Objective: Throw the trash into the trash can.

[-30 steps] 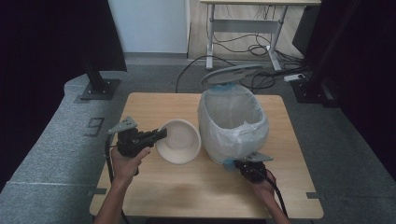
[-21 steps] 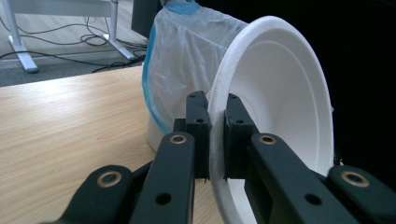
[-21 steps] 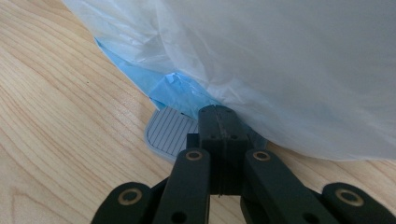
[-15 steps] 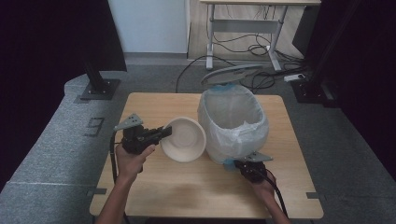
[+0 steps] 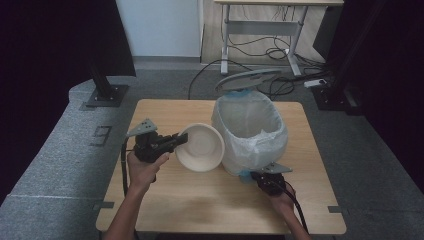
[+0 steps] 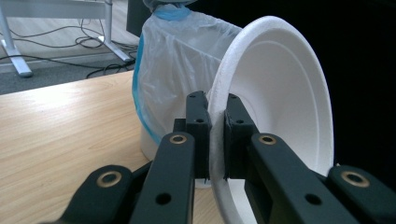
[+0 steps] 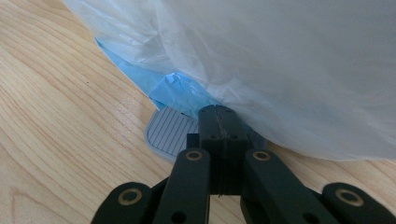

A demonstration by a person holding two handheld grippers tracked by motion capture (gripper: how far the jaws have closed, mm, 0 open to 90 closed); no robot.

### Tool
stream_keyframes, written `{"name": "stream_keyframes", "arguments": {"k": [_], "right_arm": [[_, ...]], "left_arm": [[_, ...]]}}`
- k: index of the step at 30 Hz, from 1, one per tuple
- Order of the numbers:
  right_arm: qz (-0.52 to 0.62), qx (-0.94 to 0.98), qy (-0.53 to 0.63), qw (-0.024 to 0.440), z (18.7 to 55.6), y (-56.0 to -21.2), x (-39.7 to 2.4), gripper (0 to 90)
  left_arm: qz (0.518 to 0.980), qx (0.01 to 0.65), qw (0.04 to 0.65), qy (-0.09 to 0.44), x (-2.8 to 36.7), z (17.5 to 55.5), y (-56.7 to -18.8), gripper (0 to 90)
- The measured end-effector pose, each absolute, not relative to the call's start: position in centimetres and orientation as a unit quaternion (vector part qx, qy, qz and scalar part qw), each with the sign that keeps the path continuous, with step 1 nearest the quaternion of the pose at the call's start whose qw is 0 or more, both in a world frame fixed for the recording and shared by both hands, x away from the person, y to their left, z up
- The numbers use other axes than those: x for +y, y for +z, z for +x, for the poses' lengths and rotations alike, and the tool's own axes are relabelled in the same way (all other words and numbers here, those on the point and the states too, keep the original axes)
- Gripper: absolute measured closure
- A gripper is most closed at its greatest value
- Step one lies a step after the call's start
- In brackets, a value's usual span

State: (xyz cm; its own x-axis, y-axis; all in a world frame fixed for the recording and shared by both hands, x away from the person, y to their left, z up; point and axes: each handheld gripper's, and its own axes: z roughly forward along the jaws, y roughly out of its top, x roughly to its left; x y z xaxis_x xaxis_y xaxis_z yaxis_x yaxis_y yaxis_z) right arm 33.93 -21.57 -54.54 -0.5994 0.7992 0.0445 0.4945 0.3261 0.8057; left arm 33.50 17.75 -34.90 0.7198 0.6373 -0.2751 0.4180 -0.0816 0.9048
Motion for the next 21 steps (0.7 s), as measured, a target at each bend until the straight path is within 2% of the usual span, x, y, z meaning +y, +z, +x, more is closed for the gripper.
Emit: {"name": "stream_keyframes", "arguments": {"k": [21], "right_arm": [[0.407, 0.794, 0.413, 0.185, 33.9, -54.5, -21.6, 89.7]], "left_arm": [[0.740, 0.339, 0.572, 0.102, 15.3, 34.5, -32.5, 83.6]]}}
